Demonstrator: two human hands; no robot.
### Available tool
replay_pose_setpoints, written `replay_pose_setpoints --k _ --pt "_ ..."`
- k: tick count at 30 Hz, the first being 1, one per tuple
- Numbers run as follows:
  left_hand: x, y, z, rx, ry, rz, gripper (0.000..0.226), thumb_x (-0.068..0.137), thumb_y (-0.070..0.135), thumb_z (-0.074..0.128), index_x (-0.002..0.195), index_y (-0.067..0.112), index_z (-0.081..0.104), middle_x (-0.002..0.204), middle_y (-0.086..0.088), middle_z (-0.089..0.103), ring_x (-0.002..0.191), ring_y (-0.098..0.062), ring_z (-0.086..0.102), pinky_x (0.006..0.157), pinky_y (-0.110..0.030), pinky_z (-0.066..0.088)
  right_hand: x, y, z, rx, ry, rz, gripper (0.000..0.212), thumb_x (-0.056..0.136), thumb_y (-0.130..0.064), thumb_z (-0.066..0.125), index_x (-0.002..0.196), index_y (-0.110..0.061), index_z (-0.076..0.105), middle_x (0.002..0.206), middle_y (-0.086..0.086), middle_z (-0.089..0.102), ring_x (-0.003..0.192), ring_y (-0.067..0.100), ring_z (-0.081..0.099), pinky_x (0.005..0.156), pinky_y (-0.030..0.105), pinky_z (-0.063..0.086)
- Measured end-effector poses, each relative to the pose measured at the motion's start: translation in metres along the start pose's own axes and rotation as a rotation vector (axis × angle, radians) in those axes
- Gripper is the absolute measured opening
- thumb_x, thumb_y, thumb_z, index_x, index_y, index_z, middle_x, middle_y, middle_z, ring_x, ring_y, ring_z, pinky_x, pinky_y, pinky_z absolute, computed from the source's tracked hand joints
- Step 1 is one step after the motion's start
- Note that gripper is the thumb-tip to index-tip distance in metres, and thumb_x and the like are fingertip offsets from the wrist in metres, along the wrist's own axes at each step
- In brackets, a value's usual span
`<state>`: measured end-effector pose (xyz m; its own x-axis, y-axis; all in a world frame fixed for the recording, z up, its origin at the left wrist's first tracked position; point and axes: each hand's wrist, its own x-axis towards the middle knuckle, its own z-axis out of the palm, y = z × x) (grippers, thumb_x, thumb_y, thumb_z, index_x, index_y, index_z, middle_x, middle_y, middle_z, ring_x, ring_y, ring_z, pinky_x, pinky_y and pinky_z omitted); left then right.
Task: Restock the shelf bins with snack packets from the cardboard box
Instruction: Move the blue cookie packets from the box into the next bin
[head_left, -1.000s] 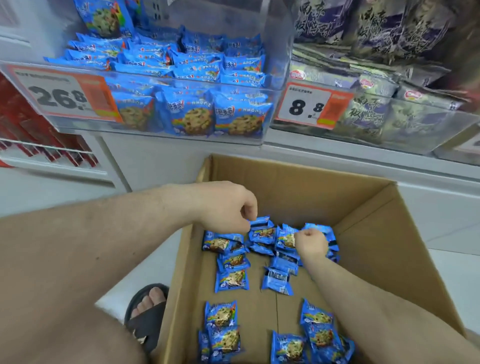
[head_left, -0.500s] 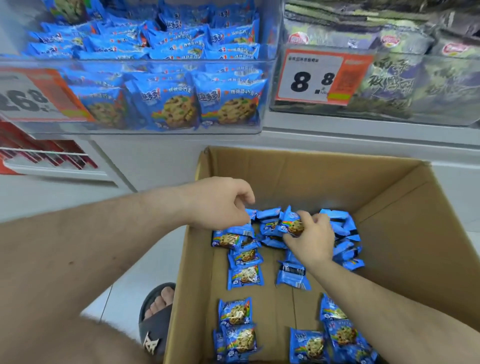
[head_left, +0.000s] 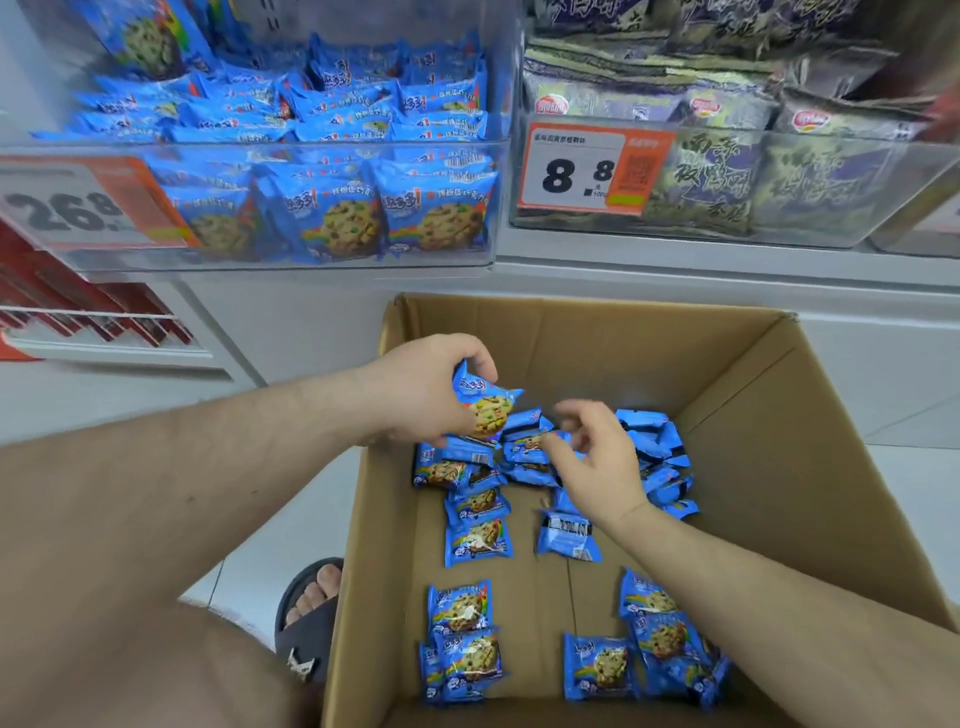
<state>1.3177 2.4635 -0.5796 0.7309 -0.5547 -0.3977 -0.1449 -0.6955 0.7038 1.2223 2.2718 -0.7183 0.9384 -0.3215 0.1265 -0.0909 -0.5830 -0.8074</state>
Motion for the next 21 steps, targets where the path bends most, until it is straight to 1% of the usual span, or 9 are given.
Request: replay_pose_setpoints --k 2,3,7,10,15,17,18,20,21 --pt "0.003 -0.002 -0.001 -0.017 -0.026 -0.014 0.032 0.078 0.004 0.072 0.093 0.029 0.059 0.093 0.0 0.062 0.073 -0.021 0.069 0.061 -0.036 0.061 -0.003 0.046 0.004 -0.265 -0.199 0.235 0.021 0.087 -0.027 0.065 0.105 -0.016 0.065 0.096 -0.002 0.061 0.09 0.011 0.059 0.076 0.028 0.045" --pt "0.004 -0.002 -0.002 -0.022 -0.041 -0.018 0.032 0.078 0.004 0.072 0.093 0.029 0.059 0.092 0.001 0.061 0.069 -0.016 0.066 0.058 -0.031 0.059 -0.006 0.067 0.006 -0.402 -0.333 0.268 0.023 0.087 -0.027 0.064 0.108 -0.016 0.065 0.102 0.001 0.062 0.098 0.017 0.061 0.08 0.03 0.048" --pt "0.007 -0.007 -0.003 -0.016 -0.087 -0.052 0.03 0.079 0.004 0.072 0.093 0.027 0.06 0.089 0.003 0.061 0.059 -0.008 0.061 0.052 -0.021 0.052 -0.023 0.114 0.025 -0.814 -0.685 0.208 0.053 0.085 -0.04 0.063 0.131 -0.019 0.047 0.126 0.005 0.051 0.117 0.026 0.052 0.089 0.035 0.045" --pt "0.006 -0.014 -0.006 -0.011 -0.105 -0.08 0.029 0.08 0.004 0.072 0.094 0.028 0.06 0.09 0.001 0.061 0.057 -0.006 0.061 0.052 -0.026 0.055 -0.035 0.131 0.044 -1.015 -0.753 0.154 0.065 0.088 -0.042 0.063 0.14 -0.019 0.032 0.136 0.007 0.039 0.123 0.027 0.045 0.099 0.038 0.037" --pt "0.008 -0.017 -0.01 -0.039 -0.11 -0.108 0.029 0.08 0.005 0.072 0.094 0.028 0.061 0.093 0.0 0.063 0.064 -0.012 0.064 0.065 -0.039 0.061 -0.04 0.136 0.059 -1.114 -0.779 0.07 0.064 0.089 -0.015 0.058 0.146 -0.016 0.028 0.137 0.011 0.042 0.125 0.03 0.045 0.103 0.039 0.034" --pt "0.008 -0.013 -0.012 -0.052 -0.099 -0.092 0.029 0.08 0.004 0.073 0.094 0.027 0.061 0.092 0.0 0.063 0.064 -0.013 0.064 0.065 -0.039 0.061 -0.037 0.129 0.055 -1.041 -0.797 0.072 0.062 0.086 -0.021 0.061 0.142 -0.018 0.035 0.13 0.008 0.049 0.119 0.027 0.05 0.099 0.037 0.038" --pt "0.009 -0.011 -0.013 -0.059 -0.091 -0.081 0.029 0.08 0.004 0.073 0.093 0.027 0.061 0.091 0.0 0.062 0.063 -0.013 0.064 0.063 -0.038 0.061 -0.033 0.123 0.052 -0.881 -0.785 0.156 0.054 0.083 -0.026 0.063 0.133 -0.02 0.043 0.121 0.005 0.054 0.109 0.023 0.055 0.093 0.035 0.042" --pt "0.008 -0.007 -0.018 -0.07 -0.07 -0.064 0.029 0.08 0.004 0.073 0.093 0.027 0.061 0.09 0.0 0.061 0.058 -0.012 0.064 0.059 -0.035 0.059 -0.021 0.097 0.041 -0.328 -0.689 0.43 0.036 0.079 -0.02 0.071 0.108 -0.02 0.052 0.098 0.003 0.062 0.083 0.015 0.06 0.079 0.035 0.05" --pt "0.007 -0.005 -0.022 -0.07 -0.059 -0.053 0.029 0.08 0.003 0.073 0.093 0.026 0.061 0.089 0.0 0.061 0.057 -0.011 0.064 0.057 -0.033 0.058 -0.015 0.085 0.034 -0.091 -0.625 0.53 0.037 0.076 -0.014 0.076 0.104 -0.017 0.051 0.095 0.004 0.064 0.079 0.014 0.06 0.079 0.036 0.052"
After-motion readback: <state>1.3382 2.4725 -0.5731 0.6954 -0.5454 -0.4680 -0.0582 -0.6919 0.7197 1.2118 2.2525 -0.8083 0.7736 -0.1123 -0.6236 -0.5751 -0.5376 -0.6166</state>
